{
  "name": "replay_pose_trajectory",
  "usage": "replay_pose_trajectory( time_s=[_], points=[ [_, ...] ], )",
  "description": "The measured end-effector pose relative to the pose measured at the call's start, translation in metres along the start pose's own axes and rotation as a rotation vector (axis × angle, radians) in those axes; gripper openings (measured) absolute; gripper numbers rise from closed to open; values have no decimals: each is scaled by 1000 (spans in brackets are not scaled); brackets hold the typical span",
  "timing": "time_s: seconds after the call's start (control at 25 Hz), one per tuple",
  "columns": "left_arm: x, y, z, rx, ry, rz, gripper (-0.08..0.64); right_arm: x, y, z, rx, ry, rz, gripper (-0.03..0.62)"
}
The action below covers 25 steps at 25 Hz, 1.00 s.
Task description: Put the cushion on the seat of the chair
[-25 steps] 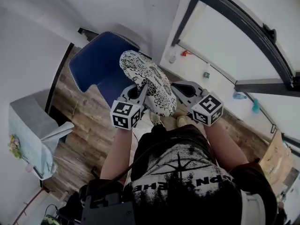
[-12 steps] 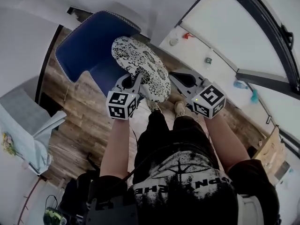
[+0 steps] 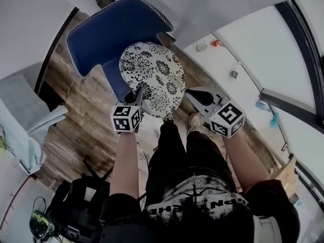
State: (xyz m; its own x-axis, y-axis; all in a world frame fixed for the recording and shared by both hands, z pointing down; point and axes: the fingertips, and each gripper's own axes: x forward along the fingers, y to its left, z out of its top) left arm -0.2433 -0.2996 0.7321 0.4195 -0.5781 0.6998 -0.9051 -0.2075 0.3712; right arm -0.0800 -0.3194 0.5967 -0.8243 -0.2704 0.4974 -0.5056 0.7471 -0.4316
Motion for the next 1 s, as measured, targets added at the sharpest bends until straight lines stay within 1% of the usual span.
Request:
replay_pose_trajectory(
  time_s=[0.08, 0.2, 0.28, 0.36, 0.6, 0.8, 0.92, 1.0],
  points=[
    [-2, 18, -13, -18, 10, 27, 28, 14, 10, 1, -14, -14, 55, 18],
    [-11, 49, -35, -54, 11, 62, 28, 39, 38, 2, -43, -24, 134, 18],
    [-17, 71, -52, -86, 21, 95, 28, 54, 57, -2, -61, -8, 170, 18],
    [-15, 89, -69, -115, 45, 134, 28, 66, 67, -11, -65, 18, 203, 17],
    [10, 126, -114, -204, 85, 217, 29, 88, 66, -49, -58, 102, 293, 18],
    [18, 156, -136, -268, 88, 276, 29, 99, 61, -67, -58, 147, 325, 17],
    [29, 167, -147, -304, 88, 288, 29, 105, 54, -79, -53, 169, 333, 17],
    [36, 172, -152, -308, 89, 290, 29, 110, 53, -86, -49, 183, 339, 17]
  ],
)
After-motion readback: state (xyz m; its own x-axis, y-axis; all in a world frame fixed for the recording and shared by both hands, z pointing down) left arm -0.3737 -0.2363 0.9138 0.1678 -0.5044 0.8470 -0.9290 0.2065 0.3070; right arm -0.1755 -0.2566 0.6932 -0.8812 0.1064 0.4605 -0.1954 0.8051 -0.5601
